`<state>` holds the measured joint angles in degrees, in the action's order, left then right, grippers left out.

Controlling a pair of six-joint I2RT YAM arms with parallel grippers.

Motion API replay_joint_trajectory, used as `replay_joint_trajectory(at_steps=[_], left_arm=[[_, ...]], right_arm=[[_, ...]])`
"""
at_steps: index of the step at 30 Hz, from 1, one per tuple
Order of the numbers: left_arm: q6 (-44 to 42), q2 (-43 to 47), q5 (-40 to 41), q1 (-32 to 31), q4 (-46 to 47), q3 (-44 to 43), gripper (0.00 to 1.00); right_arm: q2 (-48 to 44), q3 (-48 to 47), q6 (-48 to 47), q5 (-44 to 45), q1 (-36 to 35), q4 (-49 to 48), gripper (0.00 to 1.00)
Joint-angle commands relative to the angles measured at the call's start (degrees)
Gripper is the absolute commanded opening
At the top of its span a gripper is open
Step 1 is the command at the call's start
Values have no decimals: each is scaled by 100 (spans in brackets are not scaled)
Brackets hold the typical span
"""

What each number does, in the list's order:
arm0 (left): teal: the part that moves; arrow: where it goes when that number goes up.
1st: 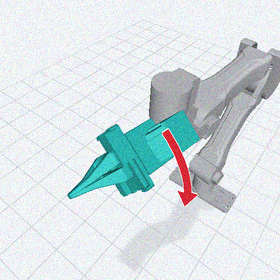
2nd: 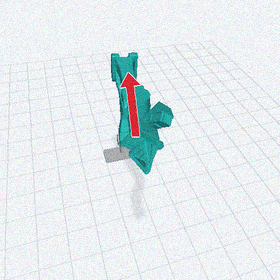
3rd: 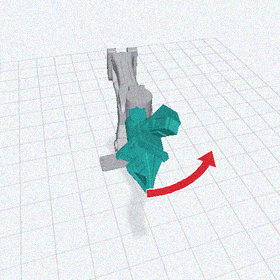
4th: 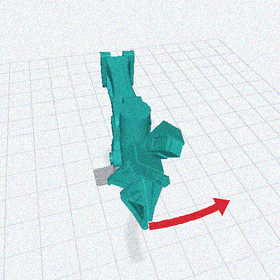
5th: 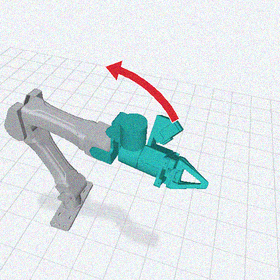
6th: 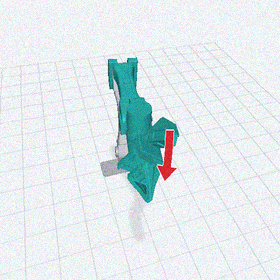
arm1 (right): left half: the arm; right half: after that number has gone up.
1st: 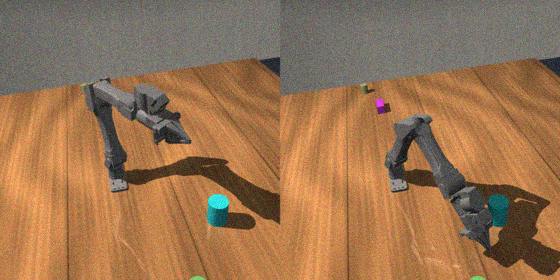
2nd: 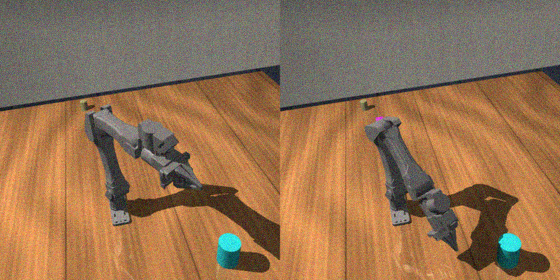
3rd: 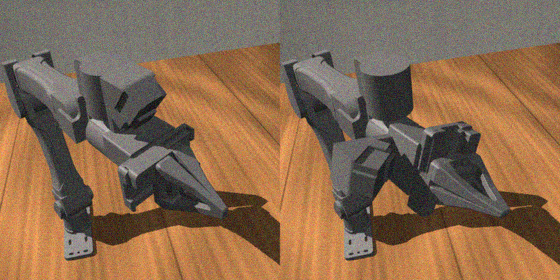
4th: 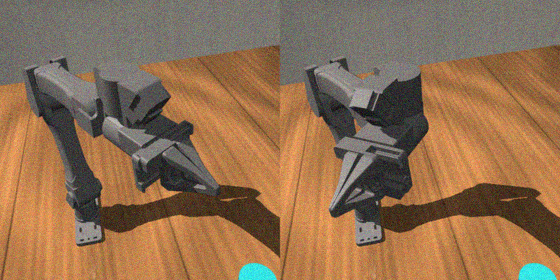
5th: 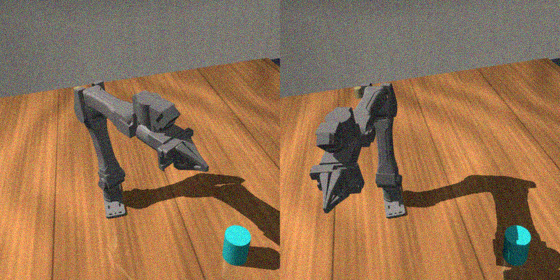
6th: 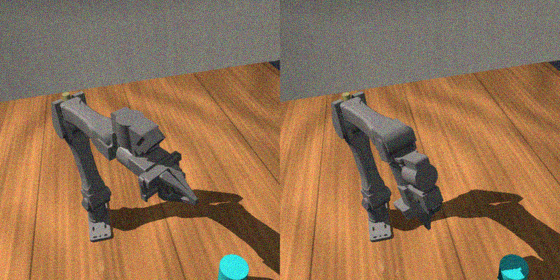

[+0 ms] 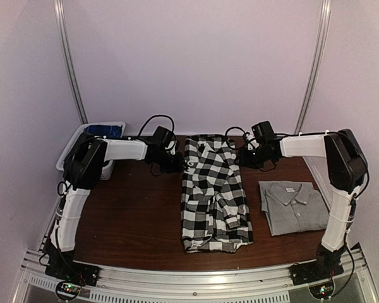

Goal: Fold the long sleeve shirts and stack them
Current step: Move the rectangle-folded shirt to the center of the board.

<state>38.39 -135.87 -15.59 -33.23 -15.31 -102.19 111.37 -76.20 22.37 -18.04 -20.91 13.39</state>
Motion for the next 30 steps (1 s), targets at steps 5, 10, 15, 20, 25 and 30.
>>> replay_joint_trajectory(at_steps=[5, 10, 15, 20, 25, 30], left_arm=[[-130, -444, 65, -190, -392, -418, 30], [8, -440, 73, -192, -297, -440, 5], [237, -137, 258, -20, -97, 11, 0], [177, 256, 290, 332, -9, 625, 0], [-13, 376, 168, 605, 26, 823, 0], [-281, 41, 30, 669, -222, 203, 0]], right_arm=[[-341, 225, 21, 75, -26, -176, 44], [-414, 288, 3, 63, -98, -154, 44], [-464, 372, -35, 56, -228, -135, 44], [-485, 425, -41, -55, -410, -145, 44], [-521, 536, 61, -226, -695, -234, 44], [-555, 654, 83, -401, -1095, -171, 44]])
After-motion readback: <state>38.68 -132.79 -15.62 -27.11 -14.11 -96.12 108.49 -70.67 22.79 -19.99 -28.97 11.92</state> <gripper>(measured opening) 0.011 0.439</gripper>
